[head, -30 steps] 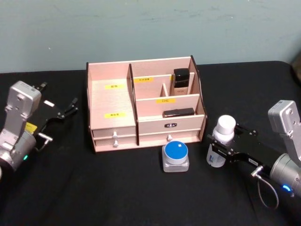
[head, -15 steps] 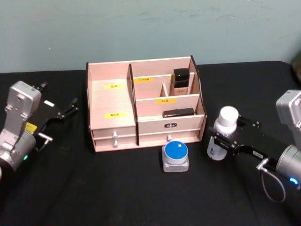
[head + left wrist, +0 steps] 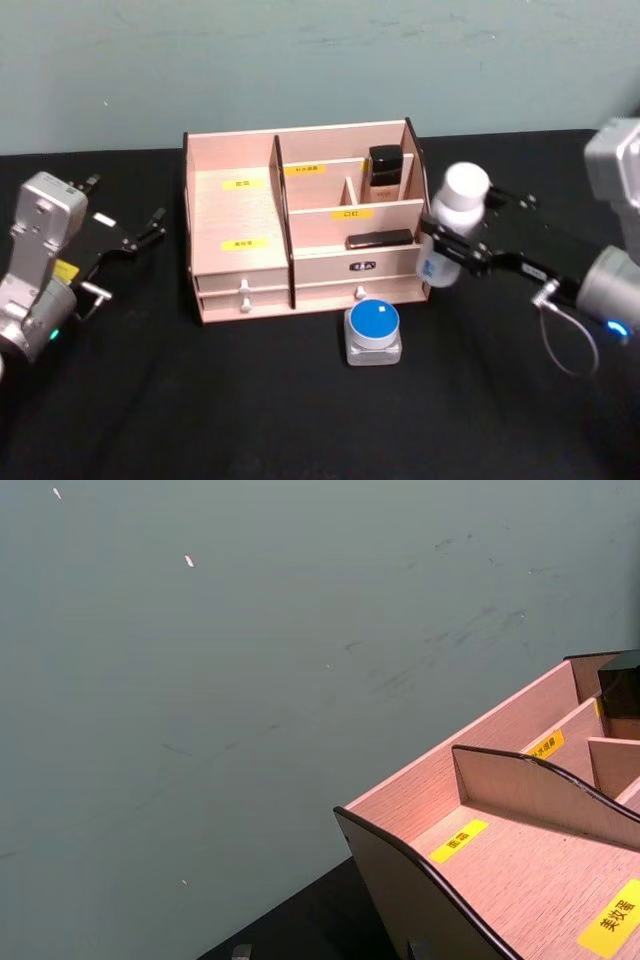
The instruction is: Pick up the facial cleanser and watermelon frost from the table and place them into the tiered storage box.
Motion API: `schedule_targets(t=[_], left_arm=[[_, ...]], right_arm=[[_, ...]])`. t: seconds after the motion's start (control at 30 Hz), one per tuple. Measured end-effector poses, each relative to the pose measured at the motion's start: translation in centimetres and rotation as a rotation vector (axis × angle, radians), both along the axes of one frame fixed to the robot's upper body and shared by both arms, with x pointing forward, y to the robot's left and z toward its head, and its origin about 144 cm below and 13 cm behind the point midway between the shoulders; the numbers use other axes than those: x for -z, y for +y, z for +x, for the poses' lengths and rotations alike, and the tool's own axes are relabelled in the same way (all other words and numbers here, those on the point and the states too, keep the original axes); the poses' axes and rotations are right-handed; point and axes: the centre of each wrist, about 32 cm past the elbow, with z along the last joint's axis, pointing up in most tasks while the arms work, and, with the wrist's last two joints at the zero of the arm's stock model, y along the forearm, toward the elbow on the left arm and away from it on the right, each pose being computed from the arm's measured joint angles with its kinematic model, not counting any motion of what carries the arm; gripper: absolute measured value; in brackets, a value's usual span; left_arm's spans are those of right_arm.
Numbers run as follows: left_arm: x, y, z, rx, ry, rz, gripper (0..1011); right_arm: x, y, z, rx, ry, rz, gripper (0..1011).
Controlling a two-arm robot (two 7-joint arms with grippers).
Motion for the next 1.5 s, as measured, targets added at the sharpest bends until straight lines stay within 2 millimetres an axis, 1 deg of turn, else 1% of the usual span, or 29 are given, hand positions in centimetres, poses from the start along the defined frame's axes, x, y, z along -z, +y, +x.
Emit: schedule_targets(t=[0.13,0.17,0.3,0.4,0.5,0.57,0.67,0.8,0.93,1.17,1.37,1.5], left_arm=[[0.0,0.0,0.0,0.0,0.0,0.0,1010],[0.0,0.0,0.0,0.0,0.0,0.0,1010],[0.0,0.0,0.0,0.0,0.0,0.0,1009],[0.0,0.0,0.0,0.0,0.0,0.0,1010],[0.0,0.0,0.0,0.0,0.0,0.0,1010],[0.0,0.0,0.0,0.0,0.0,0.0,1010],[0.0,0.0,0.0,0.0,0.0,0.0,1010],[0.0,0.0,0.0,0.0,0.0,0.0,1010],[0.0,0.0,0.0,0.0,0.0,0.0,1009],[0.0,0.0,0.0,0.0,0.0,0.0,1009],[0.0,0.0,0.0,0.0,0.0,0.0,1010],[0.0,0.0,0.0,0.0,0.0,0.0,1010]], right_arm=[[-0.7,1.0,1.0,-0.017,-0.022,0.002,609],[-0.9,1.4,1.5,-0.022,-0.027,0.003,609],[-1.1,2.1,2.4,-0.031,-0.031,0.01,609],[-1.3,3.1,3.6,-0.043,-0.035,0.016,609],[-1.4,3.7,4.4,-0.048,-0.035,0.016,609],[-1.5,4.5,5.6,-0.052,-0.036,0.018,609],[-1.6,5.0,6.4,-0.055,-0.037,0.017,609],[-1.5,6.0,7.8,-0.058,-0.033,0.022,609],[-1.3,6.7,8.7,-0.064,-0.034,0.02,609],[-0.9,8.3,10.7,-0.075,-0.044,0.014,609],[-1.0,9.2,12.2,-0.078,-0.051,0.022,609],[-1.1,9.5,12.9,-0.082,-0.053,0.023,609]])
